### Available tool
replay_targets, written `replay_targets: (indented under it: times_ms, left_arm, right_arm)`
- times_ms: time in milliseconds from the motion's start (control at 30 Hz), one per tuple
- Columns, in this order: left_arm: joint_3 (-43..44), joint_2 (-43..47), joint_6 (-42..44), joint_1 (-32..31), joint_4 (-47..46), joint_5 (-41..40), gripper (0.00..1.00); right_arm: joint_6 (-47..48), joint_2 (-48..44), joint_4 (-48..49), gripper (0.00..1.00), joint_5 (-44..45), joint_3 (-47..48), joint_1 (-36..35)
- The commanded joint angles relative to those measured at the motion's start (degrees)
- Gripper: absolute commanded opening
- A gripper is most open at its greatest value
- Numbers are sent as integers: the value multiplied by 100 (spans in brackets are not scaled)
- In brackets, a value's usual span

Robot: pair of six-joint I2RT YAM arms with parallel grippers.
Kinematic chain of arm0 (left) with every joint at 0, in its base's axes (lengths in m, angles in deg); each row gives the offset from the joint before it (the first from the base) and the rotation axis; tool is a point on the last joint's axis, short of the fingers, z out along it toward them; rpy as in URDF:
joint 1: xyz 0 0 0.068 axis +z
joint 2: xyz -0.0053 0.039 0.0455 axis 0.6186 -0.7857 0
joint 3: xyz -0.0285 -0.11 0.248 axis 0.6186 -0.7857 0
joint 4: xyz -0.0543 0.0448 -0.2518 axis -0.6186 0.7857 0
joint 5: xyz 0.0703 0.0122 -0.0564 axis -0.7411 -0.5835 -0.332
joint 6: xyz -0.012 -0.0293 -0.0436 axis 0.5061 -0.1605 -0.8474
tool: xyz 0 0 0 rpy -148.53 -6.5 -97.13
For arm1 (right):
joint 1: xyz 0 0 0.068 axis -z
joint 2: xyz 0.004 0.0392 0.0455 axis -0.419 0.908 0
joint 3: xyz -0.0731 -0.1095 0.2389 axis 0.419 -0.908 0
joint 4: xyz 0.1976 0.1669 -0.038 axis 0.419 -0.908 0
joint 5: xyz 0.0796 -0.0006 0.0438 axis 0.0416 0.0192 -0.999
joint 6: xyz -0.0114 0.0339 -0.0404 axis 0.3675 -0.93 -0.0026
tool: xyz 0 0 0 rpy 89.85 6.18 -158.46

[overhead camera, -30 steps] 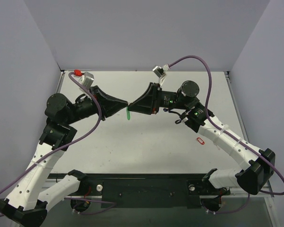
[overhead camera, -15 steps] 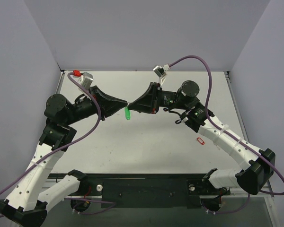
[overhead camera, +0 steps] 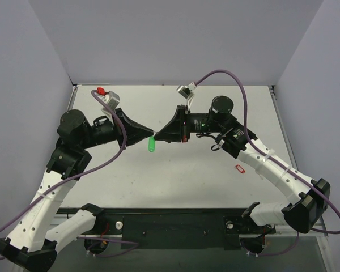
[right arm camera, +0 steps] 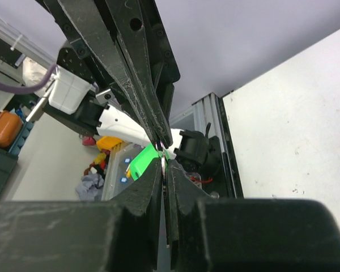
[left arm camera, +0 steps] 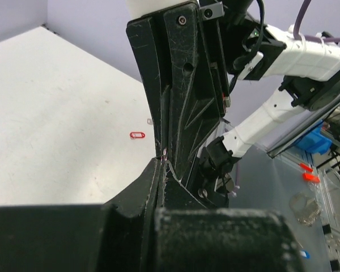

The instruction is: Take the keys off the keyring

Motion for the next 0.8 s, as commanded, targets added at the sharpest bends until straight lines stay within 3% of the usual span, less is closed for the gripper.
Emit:
replay_targets:
  times_ms: [0,300,733,767]
  left_arm:
    - [445,-114,570,-25,760,781,0]
    - [797,-351,1273,-69,1745,1071,0]
    - [789,-334,1239,-113,1719,1080,0]
    - [780,-317,1213,-113,1710,1054,4]
  right_arm:
    - [578,-115,-375,0,-118,396,-45]
    - [902,-19,-946,0,-338,580,-124]
    - [1035,25,-1131,0,-355,642,-203]
    - [1052,25,-1131,0,-364,651,-194]
